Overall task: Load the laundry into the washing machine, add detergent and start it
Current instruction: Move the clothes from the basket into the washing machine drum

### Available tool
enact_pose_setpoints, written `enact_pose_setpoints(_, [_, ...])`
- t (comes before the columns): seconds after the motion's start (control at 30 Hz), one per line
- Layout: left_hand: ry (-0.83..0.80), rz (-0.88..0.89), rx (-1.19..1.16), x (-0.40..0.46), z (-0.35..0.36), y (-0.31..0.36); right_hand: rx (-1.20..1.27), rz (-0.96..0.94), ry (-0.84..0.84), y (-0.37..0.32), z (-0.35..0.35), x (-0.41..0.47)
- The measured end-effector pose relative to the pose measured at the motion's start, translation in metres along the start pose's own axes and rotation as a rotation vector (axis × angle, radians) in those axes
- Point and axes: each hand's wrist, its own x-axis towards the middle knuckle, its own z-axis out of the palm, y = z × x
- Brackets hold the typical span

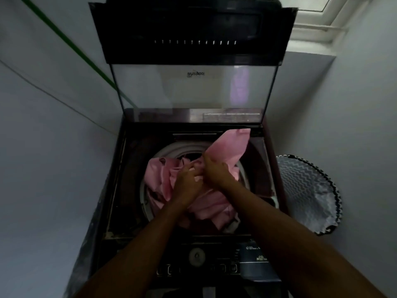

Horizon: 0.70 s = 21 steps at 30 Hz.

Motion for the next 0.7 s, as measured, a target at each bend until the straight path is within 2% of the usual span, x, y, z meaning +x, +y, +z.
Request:
enact_pose_setpoints(0.07, [0.107,-0.046,0.109,-0.006,-0.01,-0.025,-0.071,-0.059,-0.111,0.008,0.02,0.003])
enact_pose_setpoints(0.1, [0.167,-0.054,0.176,-0.008,-0.014,-0.034,-0.032,-0.087,-0.109,0.01,0.024,0.004])
enact_pose_setpoints(0.17, [0.26,-0.071,0.291,-0.012,-0.018,-0.049,0.002,-0.106,0.029,0.011,0.024,0.008])
enact_pose_setpoints(0.23, [0.3,-0.181,0.3,-0.019,-0.019,-0.048,-0.029,0.028,0.143,0.01,0.02,0.008])
enact_pose_setpoints(0.27, [0.304,-0.246,0.27,-0.022,-0.019,-0.046,-0.007,0.112,0.113,0.011,0.019,0.007])
enact_pose_setpoints(0.3, [0.266,-0.313,0.224,-0.023,-0.019,-0.043,0.014,0.162,0.035,0.013,0.023,0.008])
enact_pose_setpoints(0.37, [0.091,-0.443,0.135,-0.019,-0.017,-0.043,-0.015,0.145,-0.106,0.017,0.036,0.004])
enact_pose_setpoints(0.47, [-0.155,-0.515,0.249,-0.006,-0.007,-0.05,-0.097,0.151,-0.181,0.018,0.05,-0.003])
enact_pose_setpoints(0.7, [-0.269,-0.431,0.354,0.02,0.003,-0.07,-0.162,0.173,-0.191,0.012,0.075,0.017])
